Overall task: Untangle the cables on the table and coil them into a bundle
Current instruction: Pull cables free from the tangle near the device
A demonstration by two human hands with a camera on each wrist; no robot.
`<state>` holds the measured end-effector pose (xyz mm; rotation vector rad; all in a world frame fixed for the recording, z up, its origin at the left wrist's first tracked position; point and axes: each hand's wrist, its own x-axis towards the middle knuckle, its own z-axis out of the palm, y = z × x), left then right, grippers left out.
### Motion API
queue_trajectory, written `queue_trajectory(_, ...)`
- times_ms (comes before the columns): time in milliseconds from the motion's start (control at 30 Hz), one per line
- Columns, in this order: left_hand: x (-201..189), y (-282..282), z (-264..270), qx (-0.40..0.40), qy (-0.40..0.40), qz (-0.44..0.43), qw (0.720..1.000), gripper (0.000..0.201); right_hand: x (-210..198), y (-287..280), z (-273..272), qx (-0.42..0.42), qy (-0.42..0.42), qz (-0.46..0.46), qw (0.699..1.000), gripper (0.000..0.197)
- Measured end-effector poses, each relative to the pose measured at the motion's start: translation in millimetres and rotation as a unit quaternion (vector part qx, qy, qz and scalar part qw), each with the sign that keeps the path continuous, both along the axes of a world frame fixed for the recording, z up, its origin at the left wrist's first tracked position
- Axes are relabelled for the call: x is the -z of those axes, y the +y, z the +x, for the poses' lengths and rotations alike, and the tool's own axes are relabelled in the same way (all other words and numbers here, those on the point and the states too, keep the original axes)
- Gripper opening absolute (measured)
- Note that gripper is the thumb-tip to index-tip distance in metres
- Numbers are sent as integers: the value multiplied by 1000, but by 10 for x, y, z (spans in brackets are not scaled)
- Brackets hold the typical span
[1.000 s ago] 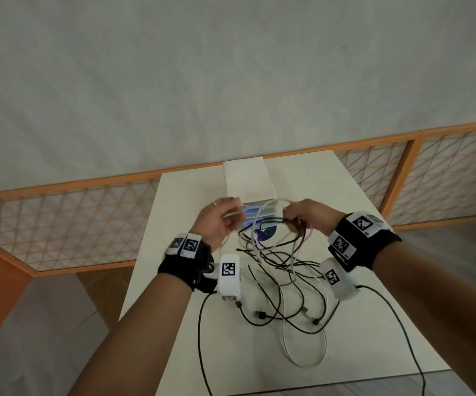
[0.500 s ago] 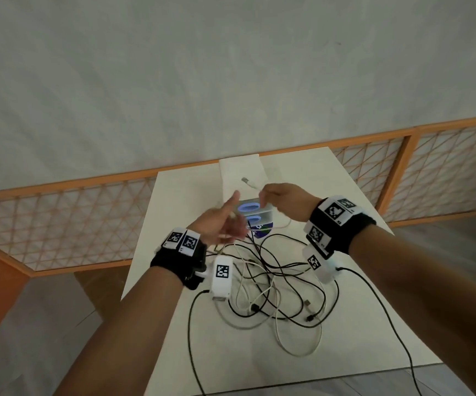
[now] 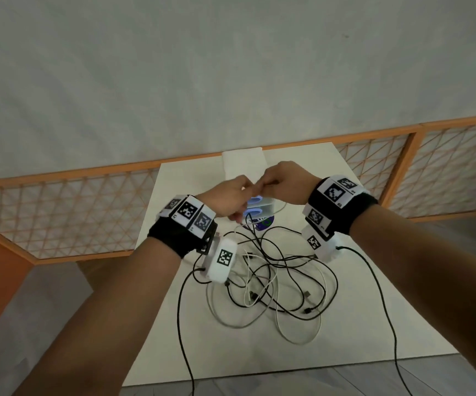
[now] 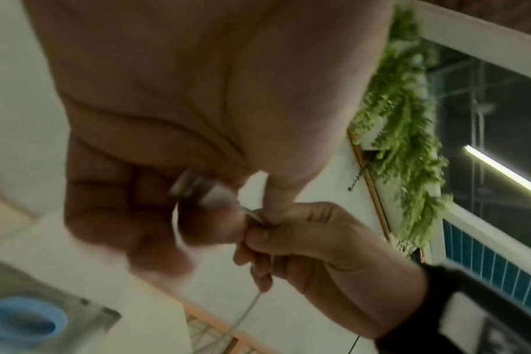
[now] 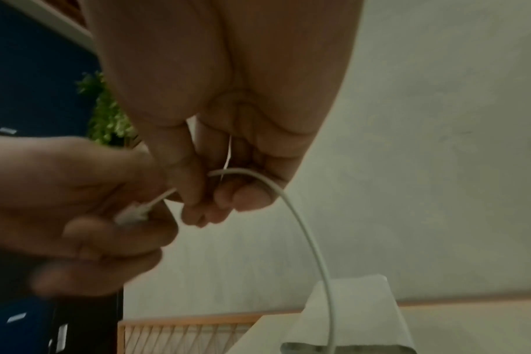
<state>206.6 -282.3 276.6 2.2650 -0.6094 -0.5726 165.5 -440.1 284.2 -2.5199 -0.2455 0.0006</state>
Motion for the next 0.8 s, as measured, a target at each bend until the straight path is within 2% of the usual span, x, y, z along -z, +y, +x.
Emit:
queue_trajectory(67,-25,48,19,2,-72,17,997,36,31,-44,-13,20,29,93,995,19)
queue_trajectory(133,-78,146,100,-8,-129,4,992,35,229,-121,2,66,36,116,990,18)
queue_trajectory(200,-171,284,189,-81,-76,-152,982,31,593,-251,24,123,47,137,982,24)
queue_trajectory(267,-326,428,258,-171,-20,-349,921,32,999,-344,-3,160,113,130,972,29)
queue_trajectory(300,-389,489,273,-188,-16,-408,893,35,1162,-361,-38,174,172,112,963,31)
queue_trajectory(333,-419,535,274,-189,-18,-439,878,36,1294,-362,-67,190,230,120,947,33)
queue_trajectory(367,-415,562,262,-188,-26,-441,877,36,1357,-334,-85,210,279,168,922,38)
queue_trajectory(400,-350,573,262,-198,-39,-412,889,36,1356,-305,-83,235,291,242,895,43)
queue_trajectory(433,-242,570,253,-200,-50,-367,907,35,1285,-283,-44,262,270,310,873,46)
queue_trajectory(500,77,558,205,-165,-80,-225,957,34,1000,-292,93,289,176,411,847,47)
queue_trajectory(567,371,517,112,-100,-82,-127,983,31,492,-269,194,251,81,501,824,45)
queue_trajectory(600,468,487,62,-95,-60,-122,986,29,216,-241,201,214,42,543,811,44)
queue_trajectory(667,576,425,19,-120,4,-166,979,24,-300,-151,132,136,-22,594,793,46)
queue_trajectory(733,591,369,6,-135,42,-205,969,10,-645,-79,26,58,-65,634,769,46)
queue_trajectory(767,570,341,-5,-129,40,-204,970,10,-755,-50,-27,20,-76,651,755,46)
queue_trajectory(800,537,305,-17,-114,27,-189,975,25,-830,-29,-68,-19,-80,671,737,45)
